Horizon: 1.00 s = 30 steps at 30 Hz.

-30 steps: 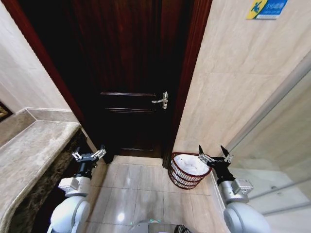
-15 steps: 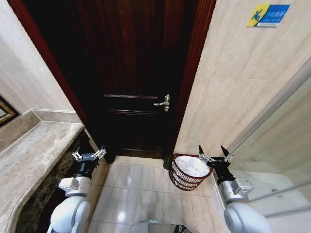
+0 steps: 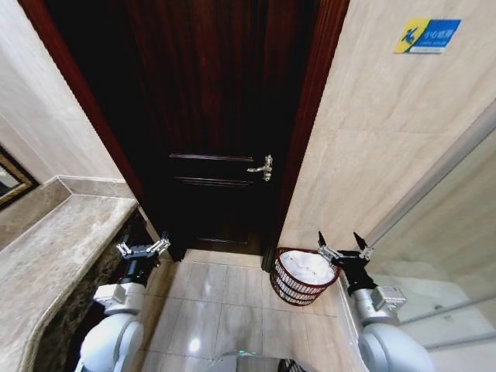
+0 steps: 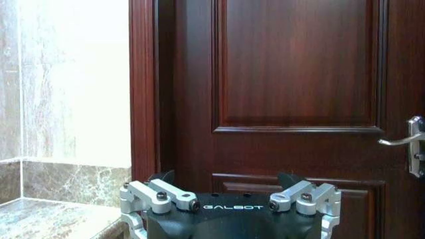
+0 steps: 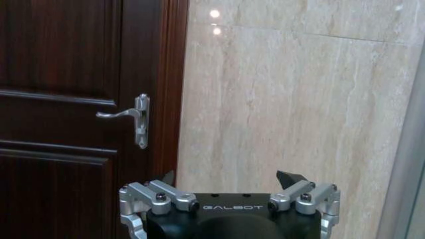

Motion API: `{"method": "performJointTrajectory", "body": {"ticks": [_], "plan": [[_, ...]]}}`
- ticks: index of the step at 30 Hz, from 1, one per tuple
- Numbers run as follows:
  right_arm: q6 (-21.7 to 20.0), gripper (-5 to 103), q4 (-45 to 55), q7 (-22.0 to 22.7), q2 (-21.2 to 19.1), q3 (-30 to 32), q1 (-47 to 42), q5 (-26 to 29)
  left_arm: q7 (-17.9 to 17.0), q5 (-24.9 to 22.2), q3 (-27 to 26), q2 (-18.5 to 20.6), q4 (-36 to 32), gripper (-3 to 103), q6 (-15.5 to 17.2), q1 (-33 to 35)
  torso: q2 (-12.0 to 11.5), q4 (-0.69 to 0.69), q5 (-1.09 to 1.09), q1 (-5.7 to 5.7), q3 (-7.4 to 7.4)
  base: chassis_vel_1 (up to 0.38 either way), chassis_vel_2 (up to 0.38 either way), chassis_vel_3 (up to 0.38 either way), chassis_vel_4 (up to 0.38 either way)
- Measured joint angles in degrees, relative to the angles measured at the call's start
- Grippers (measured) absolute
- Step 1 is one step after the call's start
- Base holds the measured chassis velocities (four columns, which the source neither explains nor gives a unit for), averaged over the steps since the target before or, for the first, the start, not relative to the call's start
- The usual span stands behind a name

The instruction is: Discard the used towel into the hamper.

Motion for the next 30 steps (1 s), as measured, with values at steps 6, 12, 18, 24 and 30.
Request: {"method": "performJointTrajectory", "body": {"ticks": [6,12,18,24,30], "plan": [[0.0,100,0.01,0.09,0.22,0.03,0.01,0.3,-0.38,-0.78,0.32,0.0,0.49,100,-1.86,-0.07,1.83,0.0,0.0,0.81,1.02,0.0,0.0,0.0,0.0],[0.02,100,-0.28,0.39,0.39,0.17,0.32,0.56,-0.81,-0.52,1.23,0.04,0.55,100,-3.05,0.19,2.28,0.0,0.0,1.0,1.29,0.0,0.0,0.0,0.0],[-0.35,100,-0.08,0.58,0.45,0.16,0.23,-0.17,-0.92,0.3,1.27,0.04,0.19,100,-2.08,0.33,2.17,0.0,0.0,0.96,1.24,0.0,0.0,0.0,0.0],[-0.38,100,-0.06,0.65,0.46,0.14,0.23,-0.27,-0.94,0.35,1.27,0.05,0.15,100,-1.99,0.35,1.95,0.0,0.0,0.86,1.12,0.0,0.0,0.0,0.0],[-0.39,100,-0.03,0.68,0.47,0.14,0.23,-0.3,-0.94,0.36,1.27,0.06,0.11,100,-1.96,0.36,1.8,0.0,0.0,0.78,1.04,0.0,0.0,0.0,0.0]]}}
